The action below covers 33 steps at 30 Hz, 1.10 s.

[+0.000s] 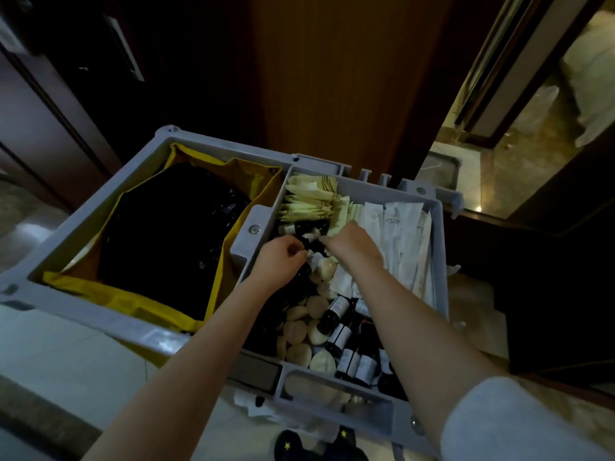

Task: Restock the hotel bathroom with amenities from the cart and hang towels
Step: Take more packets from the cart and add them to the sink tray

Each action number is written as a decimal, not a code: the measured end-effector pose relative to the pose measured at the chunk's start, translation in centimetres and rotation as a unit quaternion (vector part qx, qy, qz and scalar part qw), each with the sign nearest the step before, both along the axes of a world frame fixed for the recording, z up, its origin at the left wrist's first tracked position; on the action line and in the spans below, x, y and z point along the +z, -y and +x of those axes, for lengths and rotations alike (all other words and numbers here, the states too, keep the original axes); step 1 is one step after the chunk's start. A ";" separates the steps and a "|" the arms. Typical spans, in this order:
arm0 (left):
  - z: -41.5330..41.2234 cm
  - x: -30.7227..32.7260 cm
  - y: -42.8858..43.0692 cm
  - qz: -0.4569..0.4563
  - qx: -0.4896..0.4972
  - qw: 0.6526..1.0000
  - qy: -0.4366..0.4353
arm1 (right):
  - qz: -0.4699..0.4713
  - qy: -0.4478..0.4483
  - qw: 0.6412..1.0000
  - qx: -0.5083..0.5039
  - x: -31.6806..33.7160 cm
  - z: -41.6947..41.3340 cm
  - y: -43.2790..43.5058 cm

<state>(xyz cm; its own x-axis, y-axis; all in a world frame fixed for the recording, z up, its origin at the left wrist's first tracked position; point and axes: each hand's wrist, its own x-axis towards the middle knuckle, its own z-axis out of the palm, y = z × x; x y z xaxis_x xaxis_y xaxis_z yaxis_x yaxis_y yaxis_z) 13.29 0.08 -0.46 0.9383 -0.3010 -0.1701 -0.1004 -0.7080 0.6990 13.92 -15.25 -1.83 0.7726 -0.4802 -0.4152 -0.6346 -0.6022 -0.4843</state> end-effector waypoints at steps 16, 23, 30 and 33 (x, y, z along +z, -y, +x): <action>0.8 1.1 1.1 -0.021 0.003 1.000 -0.016 | 0.054 0.000 0.999 -0.009 -0.3 0.4 2.5; 0.7 2.0 3.6 -0.130 0.027 0.989 -0.067 | 0.187 0.200 0.960 -0.050 1.0 -3.5 5.2; 0.6 3.5 5.0 -0.340 0.068 0.915 -0.205 | 0.269 0.196 0.927 0.171 3.8 -5.0 2.8; 0.7 3.3 4.2 -0.350 0.104 0.912 -0.186 | 0.261 0.190 0.929 0.182 3.5 -4.6 1.7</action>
